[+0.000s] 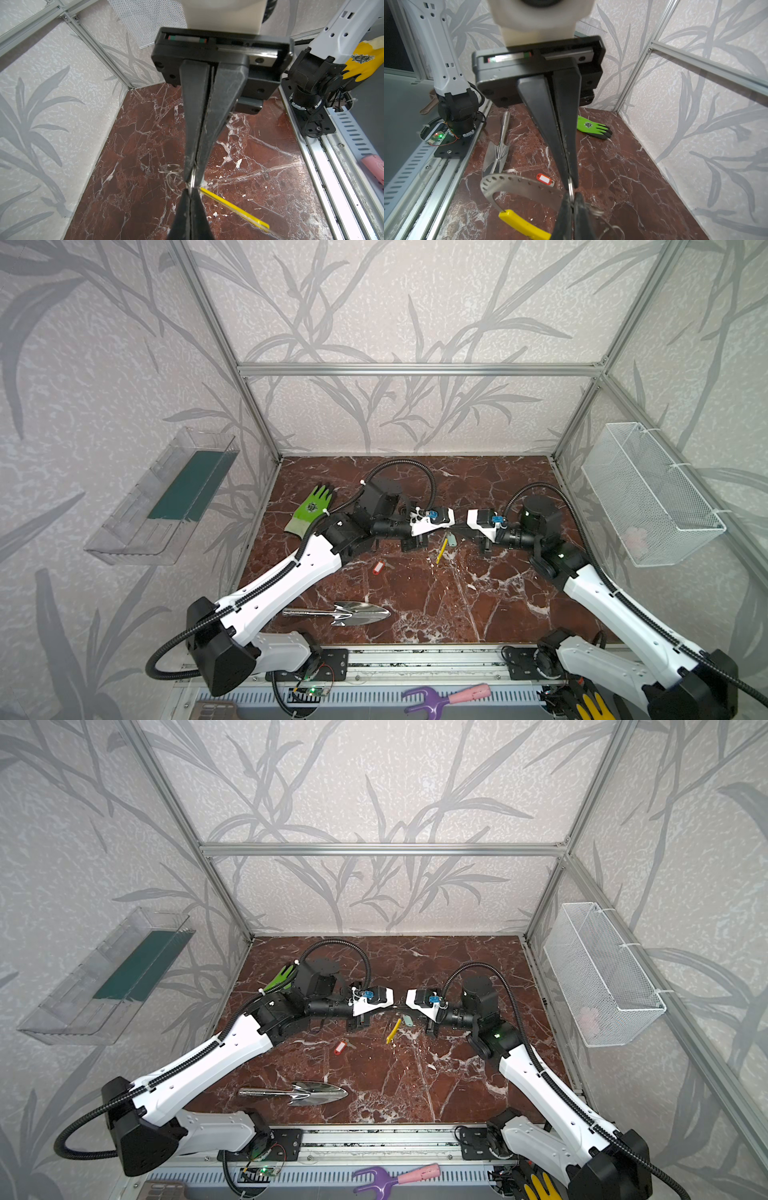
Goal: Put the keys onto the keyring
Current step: 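Bring both grippers together and adjust the key rings on the keyring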
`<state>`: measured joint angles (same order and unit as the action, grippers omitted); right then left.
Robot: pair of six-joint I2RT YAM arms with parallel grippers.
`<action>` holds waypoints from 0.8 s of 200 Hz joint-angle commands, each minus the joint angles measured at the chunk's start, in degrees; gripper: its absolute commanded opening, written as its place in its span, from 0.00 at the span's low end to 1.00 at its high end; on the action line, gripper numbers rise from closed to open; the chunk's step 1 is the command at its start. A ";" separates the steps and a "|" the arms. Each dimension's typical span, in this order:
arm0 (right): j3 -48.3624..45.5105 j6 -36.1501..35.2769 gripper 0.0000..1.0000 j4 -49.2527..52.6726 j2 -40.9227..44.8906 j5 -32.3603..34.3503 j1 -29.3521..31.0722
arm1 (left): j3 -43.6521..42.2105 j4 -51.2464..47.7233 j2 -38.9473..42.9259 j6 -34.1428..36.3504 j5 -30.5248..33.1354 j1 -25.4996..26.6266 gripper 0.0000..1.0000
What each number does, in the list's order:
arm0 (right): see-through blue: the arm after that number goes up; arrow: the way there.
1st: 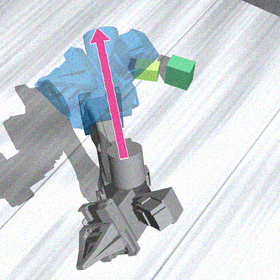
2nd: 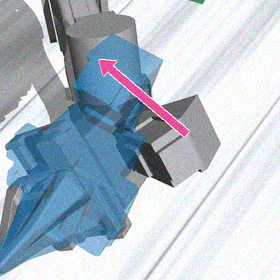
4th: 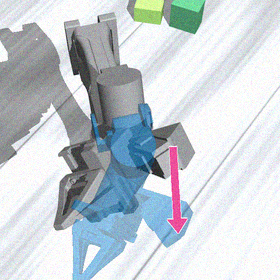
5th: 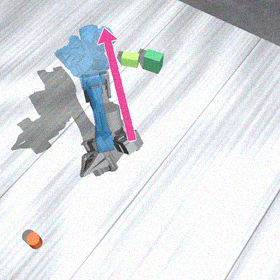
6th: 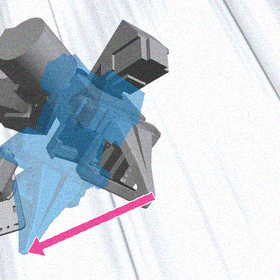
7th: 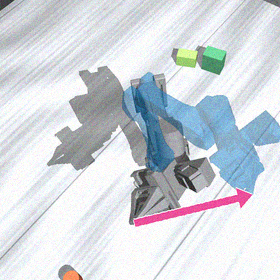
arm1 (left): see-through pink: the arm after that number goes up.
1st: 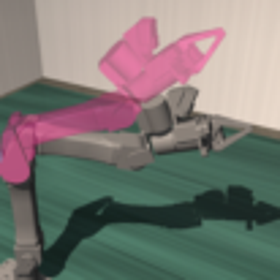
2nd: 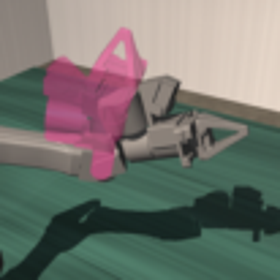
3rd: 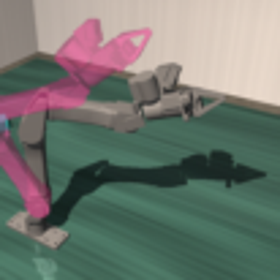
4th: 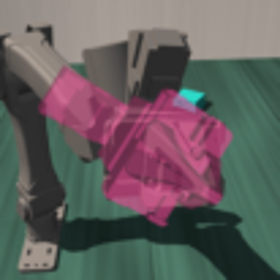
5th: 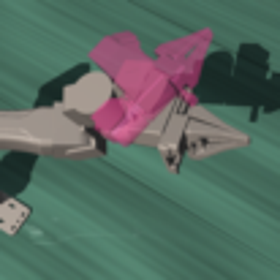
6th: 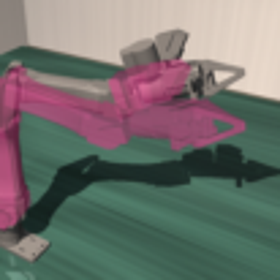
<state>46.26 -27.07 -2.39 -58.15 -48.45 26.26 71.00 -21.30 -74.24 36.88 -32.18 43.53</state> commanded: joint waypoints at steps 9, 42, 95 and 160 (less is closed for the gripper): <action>0.78 1.49 0.00 -0.64 0.26 -0.65 0.20 | -1.76 5.91 1.96 -2.34 0.22 0.08 0.06; -3.49 10.33 0.00 -13.02 0.02 -2.76 0.08 | -13.11 24.00 6.84 -11.46 -1.79 -2.35 0.12; -6.66 18.87 0.00 -25.35 -2.00 -6.60 0.11 | -23.69 41.69 10.59 -22.11 -5.70 -4.29 0.13; -6.27 20.62 0.00 -28.23 -2.93 -7.42 0.11 | -25.42 43.80 10.70 -24.77 -8.96 -4.26 0.15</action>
<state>39.64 -8.51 -26.20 -60.84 -54.33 26.24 46.46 19.16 -64.75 14.33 -39.03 39.27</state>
